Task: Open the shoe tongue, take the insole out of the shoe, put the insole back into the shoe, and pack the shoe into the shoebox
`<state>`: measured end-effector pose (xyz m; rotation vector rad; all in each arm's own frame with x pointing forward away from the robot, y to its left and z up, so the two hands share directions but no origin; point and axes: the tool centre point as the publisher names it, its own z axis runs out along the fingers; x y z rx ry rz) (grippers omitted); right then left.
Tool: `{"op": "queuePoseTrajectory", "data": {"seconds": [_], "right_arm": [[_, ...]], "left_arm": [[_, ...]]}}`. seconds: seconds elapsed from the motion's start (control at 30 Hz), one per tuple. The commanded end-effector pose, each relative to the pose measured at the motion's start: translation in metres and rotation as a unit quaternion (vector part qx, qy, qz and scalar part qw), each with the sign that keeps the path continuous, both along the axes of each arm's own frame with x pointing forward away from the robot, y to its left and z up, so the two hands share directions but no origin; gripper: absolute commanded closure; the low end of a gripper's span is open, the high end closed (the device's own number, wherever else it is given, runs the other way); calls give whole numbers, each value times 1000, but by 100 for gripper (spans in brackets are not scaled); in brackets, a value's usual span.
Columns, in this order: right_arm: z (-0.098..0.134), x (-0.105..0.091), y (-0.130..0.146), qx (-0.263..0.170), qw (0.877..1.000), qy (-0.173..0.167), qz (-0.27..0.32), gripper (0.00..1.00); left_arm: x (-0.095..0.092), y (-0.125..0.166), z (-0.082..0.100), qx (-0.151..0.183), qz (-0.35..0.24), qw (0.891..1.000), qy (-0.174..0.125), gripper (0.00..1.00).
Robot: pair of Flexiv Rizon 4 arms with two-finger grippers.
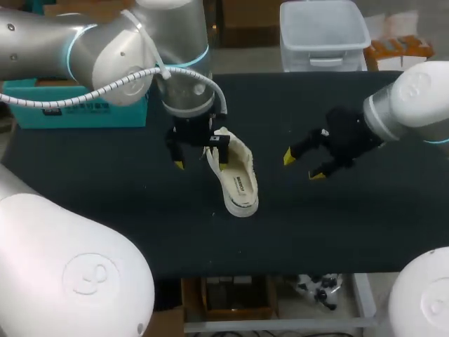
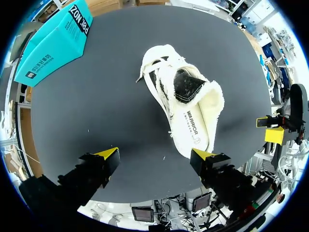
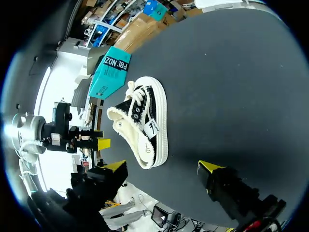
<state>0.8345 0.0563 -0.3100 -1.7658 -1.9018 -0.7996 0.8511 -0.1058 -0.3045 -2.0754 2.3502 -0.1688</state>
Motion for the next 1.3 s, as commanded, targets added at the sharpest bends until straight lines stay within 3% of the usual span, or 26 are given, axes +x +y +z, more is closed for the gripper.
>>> {"op": "queuePoseTrajectory", "data": {"seconds": [0.03, 0.37, 0.4, 0.47, 0.63, 0.77, 0.97, 1.13, 1.2, 1.23, 1.27, 1.3], "right_arm": [[14, 6, -6, -96, 978, 54, 176, 0], [14, 6, -6, -96, 978, 54, 176, 0], [14, 7, -6, -116, 969, 52, 212, 0], [14, 8, -12, -142, 962, 45, 229, 0], [8, -3, -22, -168, 950, 19, 261, 0], [7, -13, -29, -182, 940, -11, 288, 0], [8, -14, -32, -180, 941, -16, 285, 0], [8, -14, -32, -180, 941, -16, 285, 0], [8, -14, -32, -180, 941, -16, 285, 0], [8, -14, -32, -180, 941, -16, 285, 0], [8, -14, -32, -180, 941, -16, 285, 0], [8, -15, -32, -199, 932, -25, 302, 0]], "left_arm": [[17, -9, -23, -1, -1, 1000, 6, 0], [43, -29, -29, -7, 23, 1000, -17, 0], [45, -30, -30, -7, 24, 1000, -16, 0], [47, -34, -32, -8, 28, 999, -18, 0], [47, -39, -36, -5, 45, 999, -19, 2], [46, -42, -38, 5, 65, 997, -28, 16], [50, -44, -41, 5, 85, 996, -38, 60], [55, -44, -48, 7, 100, 994, -35, 65], [58, -44, -52, 5, 108, 994, -29, 82], [59, -44, -53, 2, 112, 993, -23, 99], [60, -44, -55, 0, 116, 993, -20, 100], [60, -44, -55, -1, 117, 993, -17, 100]]}}
